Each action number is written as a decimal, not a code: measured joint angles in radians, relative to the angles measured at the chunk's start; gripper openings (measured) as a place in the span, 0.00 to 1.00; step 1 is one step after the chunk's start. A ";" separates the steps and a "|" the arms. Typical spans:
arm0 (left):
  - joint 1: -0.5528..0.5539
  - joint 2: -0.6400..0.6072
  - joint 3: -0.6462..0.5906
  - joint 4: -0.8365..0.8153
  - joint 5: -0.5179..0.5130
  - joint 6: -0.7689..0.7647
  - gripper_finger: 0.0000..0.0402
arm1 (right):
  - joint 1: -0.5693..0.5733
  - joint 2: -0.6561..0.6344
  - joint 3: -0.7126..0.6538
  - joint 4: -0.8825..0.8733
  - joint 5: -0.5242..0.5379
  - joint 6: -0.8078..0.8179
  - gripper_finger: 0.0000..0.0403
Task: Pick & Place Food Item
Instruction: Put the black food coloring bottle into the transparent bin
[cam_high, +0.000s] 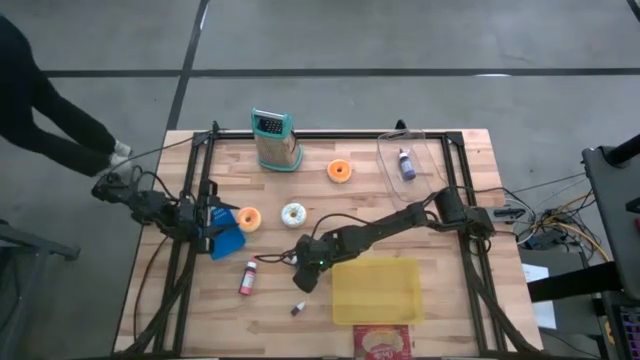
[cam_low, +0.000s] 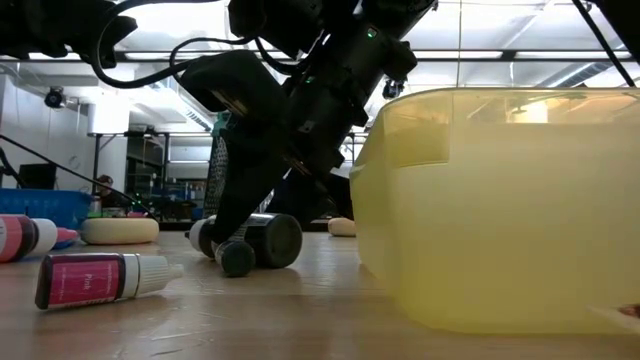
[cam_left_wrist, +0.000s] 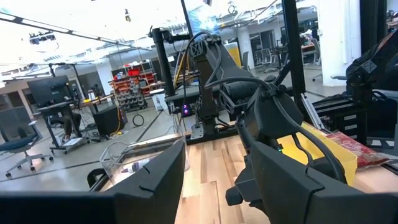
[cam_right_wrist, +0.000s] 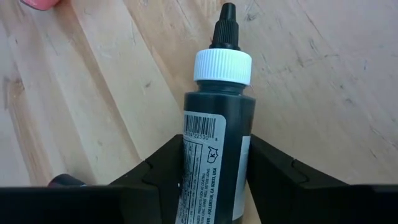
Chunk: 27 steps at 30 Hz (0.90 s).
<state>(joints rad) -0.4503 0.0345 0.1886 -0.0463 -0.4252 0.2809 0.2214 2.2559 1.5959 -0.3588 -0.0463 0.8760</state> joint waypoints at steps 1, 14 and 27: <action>0.000 0.000 0.000 0.000 0.000 0.000 0.47 | 0.000 0.000 0.000 0.000 0.000 0.000 0.36; 0.000 0.000 0.000 0.000 0.000 0.000 0.47 | 0.003 -0.042 -0.007 -0.038 0.044 -0.019 0.36; 0.000 0.000 0.000 0.000 0.000 0.000 0.47 | 0.001 -0.092 -0.005 -0.031 0.074 -0.076 0.36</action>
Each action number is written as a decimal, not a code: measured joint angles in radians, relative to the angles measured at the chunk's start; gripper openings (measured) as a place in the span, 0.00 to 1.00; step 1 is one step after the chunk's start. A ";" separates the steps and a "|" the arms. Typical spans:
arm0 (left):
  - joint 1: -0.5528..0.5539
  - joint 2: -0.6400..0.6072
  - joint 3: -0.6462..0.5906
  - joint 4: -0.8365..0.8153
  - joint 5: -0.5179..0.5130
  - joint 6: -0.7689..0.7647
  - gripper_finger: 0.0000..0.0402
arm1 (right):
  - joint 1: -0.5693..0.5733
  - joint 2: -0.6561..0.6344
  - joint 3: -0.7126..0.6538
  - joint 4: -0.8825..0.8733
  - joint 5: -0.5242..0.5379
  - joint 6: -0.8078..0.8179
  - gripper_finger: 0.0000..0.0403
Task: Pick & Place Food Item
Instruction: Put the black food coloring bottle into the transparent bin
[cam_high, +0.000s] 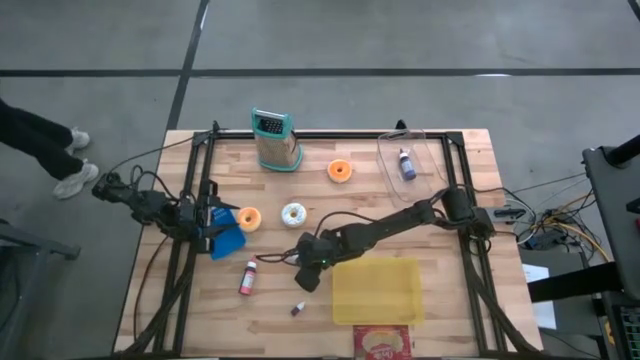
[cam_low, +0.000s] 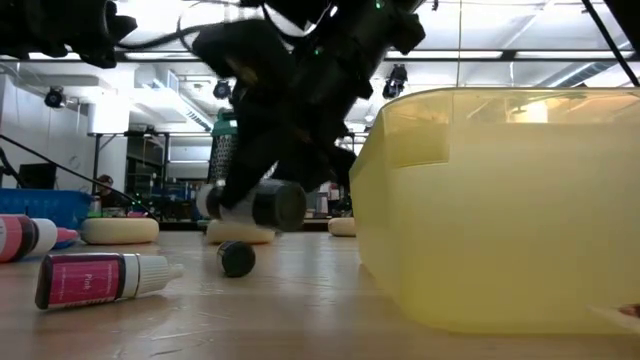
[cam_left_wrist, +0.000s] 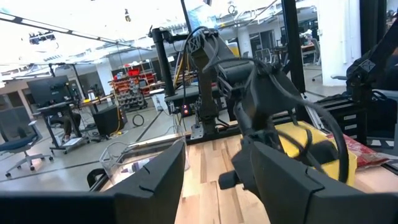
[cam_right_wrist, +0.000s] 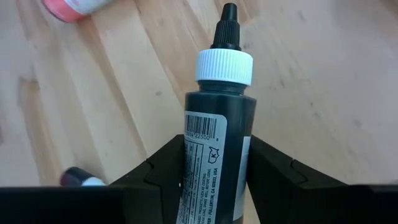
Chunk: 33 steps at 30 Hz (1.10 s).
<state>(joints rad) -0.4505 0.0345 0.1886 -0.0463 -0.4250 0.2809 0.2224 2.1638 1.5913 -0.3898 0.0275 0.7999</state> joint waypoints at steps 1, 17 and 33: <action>0.000 0.000 0.000 0.000 0.000 0.000 0.47 | 0.000 -0.006 0.001 0.002 0.003 -0.005 0.36; 0.000 0.000 0.000 0.000 0.000 0.000 0.47 | 0.000 -0.101 0.003 0.000 0.111 -0.179 0.36; 0.000 0.000 0.000 0.000 0.001 0.000 0.47 | -0.004 -0.216 0.003 -0.201 0.234 -0.131 0.36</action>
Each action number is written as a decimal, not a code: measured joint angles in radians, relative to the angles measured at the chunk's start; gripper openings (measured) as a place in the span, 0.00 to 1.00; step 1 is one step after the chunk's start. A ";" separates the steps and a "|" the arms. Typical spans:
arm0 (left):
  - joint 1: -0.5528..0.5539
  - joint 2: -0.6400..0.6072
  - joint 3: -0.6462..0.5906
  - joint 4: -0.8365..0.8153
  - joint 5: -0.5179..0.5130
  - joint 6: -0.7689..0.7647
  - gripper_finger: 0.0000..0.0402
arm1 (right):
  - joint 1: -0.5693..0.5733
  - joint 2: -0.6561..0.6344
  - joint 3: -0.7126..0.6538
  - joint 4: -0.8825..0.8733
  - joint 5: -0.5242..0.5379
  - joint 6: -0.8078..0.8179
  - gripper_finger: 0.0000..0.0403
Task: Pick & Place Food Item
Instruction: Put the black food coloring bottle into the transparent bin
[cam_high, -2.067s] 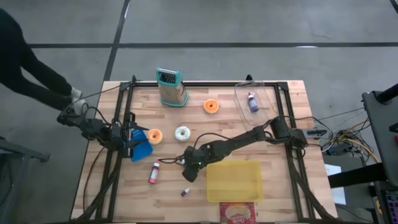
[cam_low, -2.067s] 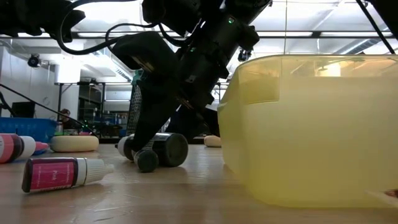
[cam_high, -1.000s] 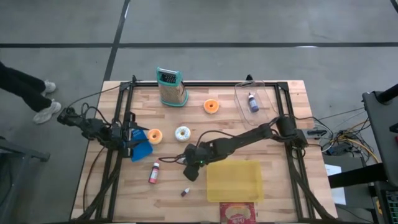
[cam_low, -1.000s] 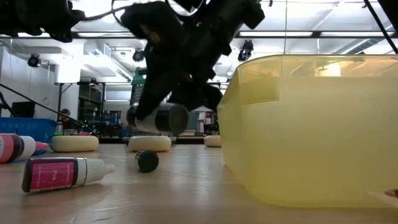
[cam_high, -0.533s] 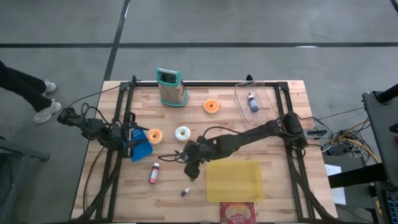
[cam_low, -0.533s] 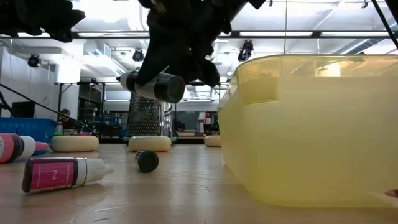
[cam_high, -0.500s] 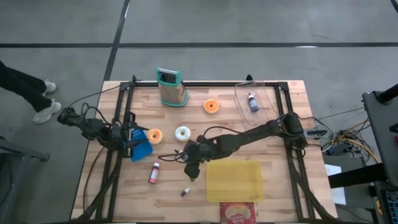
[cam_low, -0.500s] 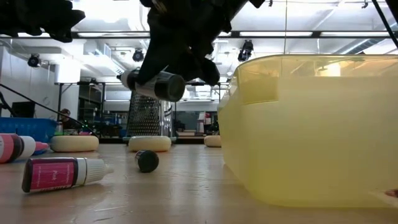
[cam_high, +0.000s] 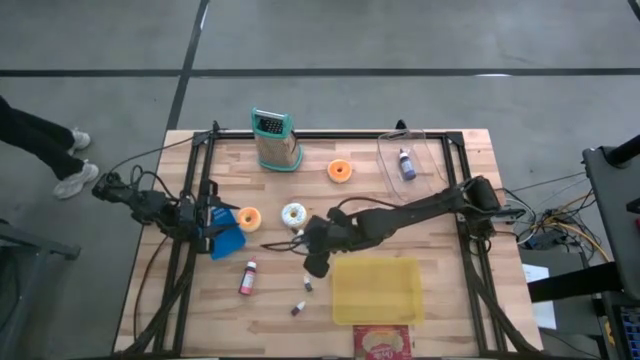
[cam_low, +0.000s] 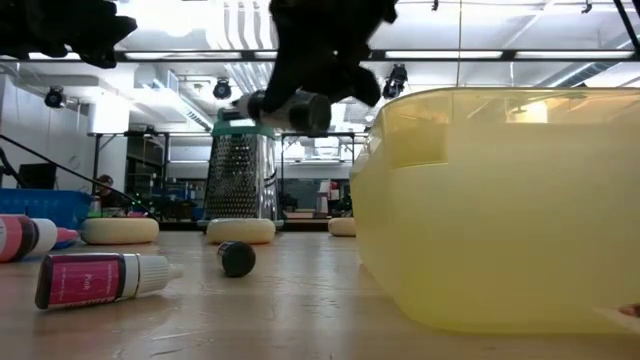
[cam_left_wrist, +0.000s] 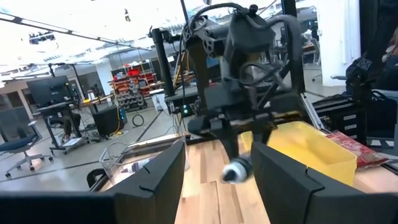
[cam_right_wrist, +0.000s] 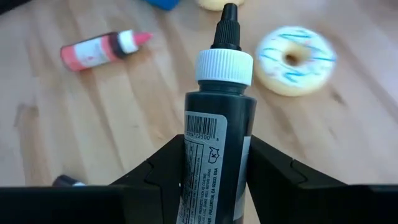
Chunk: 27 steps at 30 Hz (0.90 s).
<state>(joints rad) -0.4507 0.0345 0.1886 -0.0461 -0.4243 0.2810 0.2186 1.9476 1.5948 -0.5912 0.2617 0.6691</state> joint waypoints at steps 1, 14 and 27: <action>0.000 0.000 0.000 0.001 -0.001 0.000 0.47 | -0.002 -0.015 0.000 -0.034 0.009 0.029 0.36; 0.000 0.001 0.000 -0.002 -0.002 0.000 0.47 | -0.070 -0.186 0.000 -0.403 0.075 0.260 0.36; 0.000 0.003 0.000 -0.007 -0.004 0.000 0.47 | -0.204 -0.330 0.000 -0.555 0.079 0.281 0.36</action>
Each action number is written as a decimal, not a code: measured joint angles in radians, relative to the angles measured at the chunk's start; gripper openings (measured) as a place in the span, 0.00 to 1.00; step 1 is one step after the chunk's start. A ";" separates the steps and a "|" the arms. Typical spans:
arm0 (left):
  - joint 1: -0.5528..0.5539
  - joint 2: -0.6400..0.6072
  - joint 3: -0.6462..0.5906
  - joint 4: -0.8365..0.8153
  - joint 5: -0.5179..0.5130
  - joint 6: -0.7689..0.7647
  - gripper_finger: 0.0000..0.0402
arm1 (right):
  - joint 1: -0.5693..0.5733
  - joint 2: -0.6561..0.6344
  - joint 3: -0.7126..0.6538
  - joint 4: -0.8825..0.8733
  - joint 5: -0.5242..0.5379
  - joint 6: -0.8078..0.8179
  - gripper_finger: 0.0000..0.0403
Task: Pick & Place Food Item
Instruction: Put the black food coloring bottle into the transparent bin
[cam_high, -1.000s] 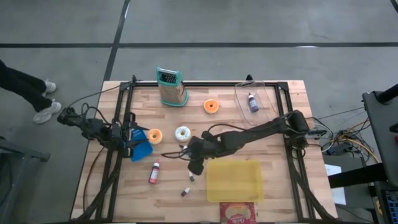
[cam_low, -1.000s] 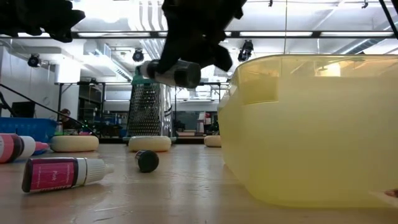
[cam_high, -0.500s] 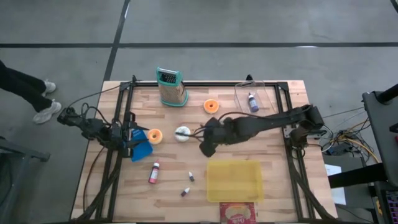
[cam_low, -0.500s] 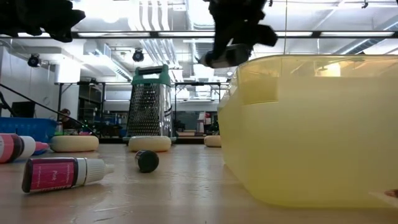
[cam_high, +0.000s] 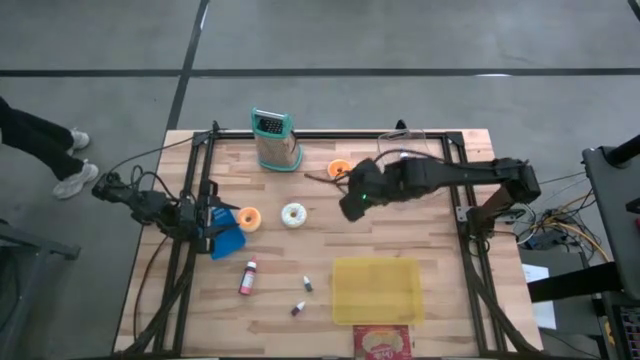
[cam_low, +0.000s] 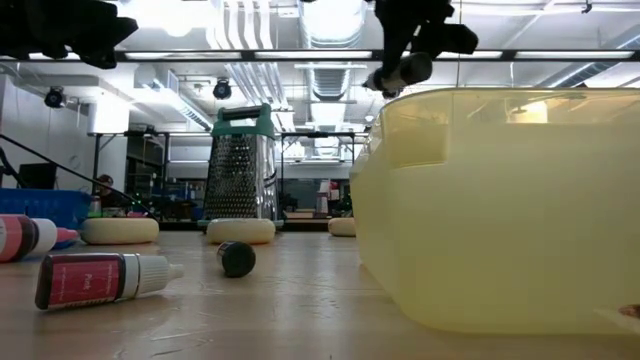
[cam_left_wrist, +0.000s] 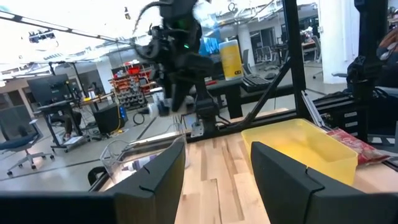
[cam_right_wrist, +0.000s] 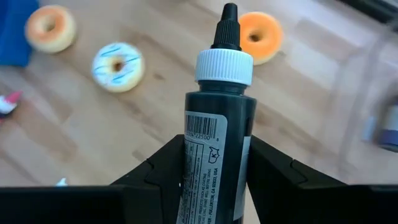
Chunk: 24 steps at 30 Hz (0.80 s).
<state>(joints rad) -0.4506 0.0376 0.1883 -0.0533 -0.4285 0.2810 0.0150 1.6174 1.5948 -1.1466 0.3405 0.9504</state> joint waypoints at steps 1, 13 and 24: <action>0.000 0.000 0.000 -0.001 -0.001 0.000 0.47 | -0.016 -0.011 0.000 -0.019 0.000 0.000 0.36; 0.000 0.001 0.000 0.000 -0.002 0.000 0.47 | -0.260 -0.084 0.000 -0.156 0.071 -0.059 0.36; 0.000 0.001 0.000 0.000 -0.002 0.000 0.47 | -0.485 -0.094 -0.005 -0.189 0.078 -0.291 0.36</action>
<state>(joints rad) -0.4503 0.0383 0.1884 -0.0536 -0.4309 0.2810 -0.4700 1.5237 1.5896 -1.3352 0.4187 0.6596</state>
